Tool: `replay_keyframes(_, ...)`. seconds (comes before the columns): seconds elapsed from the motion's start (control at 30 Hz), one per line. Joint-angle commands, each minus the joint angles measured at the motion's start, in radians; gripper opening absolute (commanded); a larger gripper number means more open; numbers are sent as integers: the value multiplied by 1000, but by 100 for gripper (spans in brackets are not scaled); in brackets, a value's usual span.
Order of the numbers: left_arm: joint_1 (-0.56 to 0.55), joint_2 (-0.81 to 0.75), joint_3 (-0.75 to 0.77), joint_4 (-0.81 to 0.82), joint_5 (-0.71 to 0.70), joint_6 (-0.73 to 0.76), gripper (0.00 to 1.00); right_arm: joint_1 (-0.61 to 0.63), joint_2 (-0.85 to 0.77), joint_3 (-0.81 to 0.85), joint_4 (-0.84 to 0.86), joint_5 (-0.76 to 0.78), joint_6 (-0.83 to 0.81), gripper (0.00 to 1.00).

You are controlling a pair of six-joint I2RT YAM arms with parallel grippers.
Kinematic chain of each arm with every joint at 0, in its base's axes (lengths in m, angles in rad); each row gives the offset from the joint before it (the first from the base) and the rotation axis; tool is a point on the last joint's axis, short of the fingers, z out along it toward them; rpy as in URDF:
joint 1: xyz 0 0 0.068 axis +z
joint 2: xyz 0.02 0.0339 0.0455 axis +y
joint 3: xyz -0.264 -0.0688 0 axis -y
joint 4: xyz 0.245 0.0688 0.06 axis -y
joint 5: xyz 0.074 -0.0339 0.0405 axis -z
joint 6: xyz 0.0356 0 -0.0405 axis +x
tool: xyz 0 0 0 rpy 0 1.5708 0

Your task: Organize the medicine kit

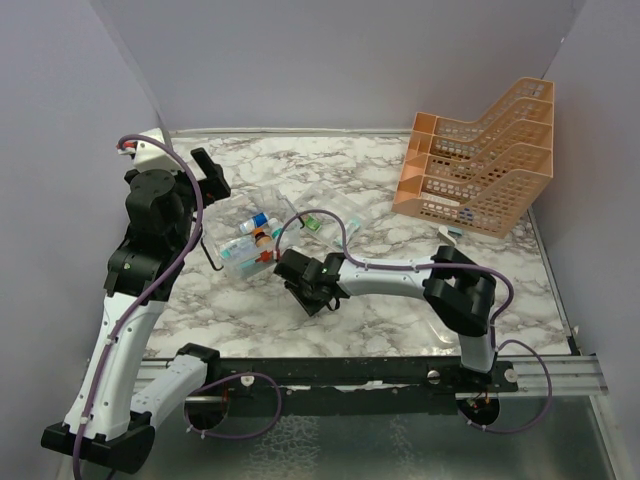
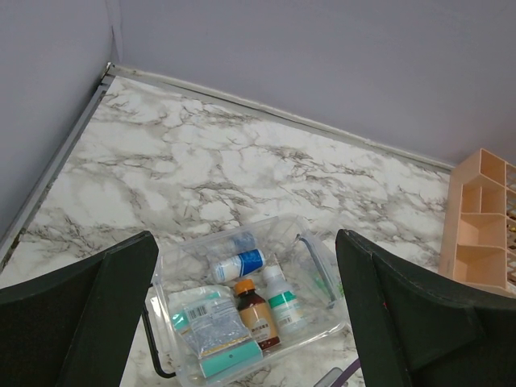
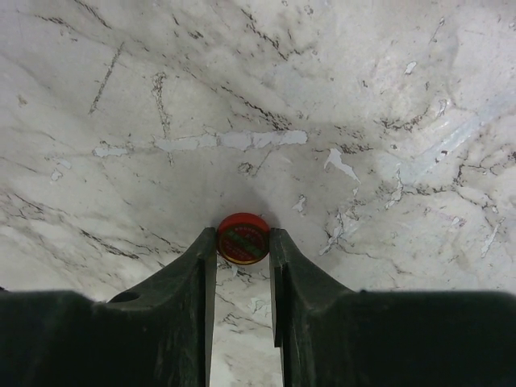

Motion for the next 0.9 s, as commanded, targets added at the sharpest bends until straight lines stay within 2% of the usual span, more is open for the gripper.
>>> replay_keyframes(0.0, -3, -5, 6, 26, 6, -5, 96, 2, -25, 56, -10, 49, 33, 22)
replay_keyframes(0.3, -3, -7, 2, 27, 14, -6, 96, -42, -132, 65, -7, 194, 86, 22)
replay_keyframes(0.6, -3, -10, -17, 26, 63, -26, 96, -244, -240, 17, -2, 198, 173, 22)
replay_keyframes(0.87, -3, 4, -32, 29, 150, -56, 96, -438, -194, 51, 22, 121, 209, 22)
